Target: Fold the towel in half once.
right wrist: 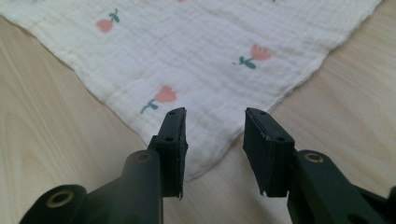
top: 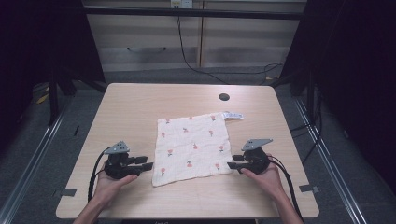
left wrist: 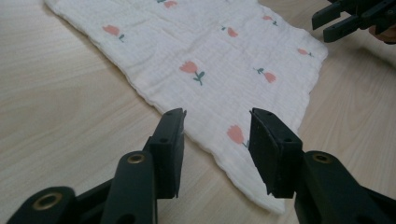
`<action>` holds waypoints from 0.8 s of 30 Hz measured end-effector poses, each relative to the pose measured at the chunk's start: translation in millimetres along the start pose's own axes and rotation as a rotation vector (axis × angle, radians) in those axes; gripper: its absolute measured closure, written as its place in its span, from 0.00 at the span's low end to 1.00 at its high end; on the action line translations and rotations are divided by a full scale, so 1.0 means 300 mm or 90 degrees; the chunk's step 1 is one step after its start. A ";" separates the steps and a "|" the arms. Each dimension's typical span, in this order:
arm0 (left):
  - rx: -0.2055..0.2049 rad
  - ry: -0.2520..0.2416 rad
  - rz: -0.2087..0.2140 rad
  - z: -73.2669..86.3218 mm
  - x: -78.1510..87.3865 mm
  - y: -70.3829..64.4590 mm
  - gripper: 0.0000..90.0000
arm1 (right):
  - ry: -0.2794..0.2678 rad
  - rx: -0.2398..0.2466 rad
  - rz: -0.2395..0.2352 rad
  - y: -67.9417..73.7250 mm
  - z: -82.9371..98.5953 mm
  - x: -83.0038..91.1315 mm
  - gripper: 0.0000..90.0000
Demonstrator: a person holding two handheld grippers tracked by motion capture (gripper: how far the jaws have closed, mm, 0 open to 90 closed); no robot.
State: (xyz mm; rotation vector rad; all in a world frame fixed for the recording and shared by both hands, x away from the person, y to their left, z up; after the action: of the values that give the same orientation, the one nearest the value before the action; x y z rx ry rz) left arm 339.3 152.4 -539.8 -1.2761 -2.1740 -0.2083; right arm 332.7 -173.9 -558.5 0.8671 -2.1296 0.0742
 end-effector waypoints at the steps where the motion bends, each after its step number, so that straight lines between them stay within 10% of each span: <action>1: 0.000 0.000 0.000 0.000 0.000 0.000 0.61 | 0.008 -0.003 0.005 -0.003 0.007 -0.001 0.67; 14: -0.012 0.032 -0.006 0.028 -0.024 -0.024 0.53 | 0.031 0.023 -0.005 0.014 0.035 -0.030 0.98; 24: -0.075 0.091 0.019 0.078 -0.078 -0.085 0.72 | 0.035 0.010 -0.027 0.045 0.054 -0.011 0.99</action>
State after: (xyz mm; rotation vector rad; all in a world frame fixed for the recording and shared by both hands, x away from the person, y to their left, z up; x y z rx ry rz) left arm 316.4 131.4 -567.8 -1.3161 -2.0457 -0.4075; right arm 315.0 -167.1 -568.5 0.9097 -2.0614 0.0919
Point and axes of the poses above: each handheld gripper's, and its own axes: x roughly backward along the jaws, z roughly out of its underside, y roughly to its left, the point moved 10 cm from there along -x, roughly forward along the jaws, and after that the axes turned 10 degrees about -x, right-handed, at the moved point
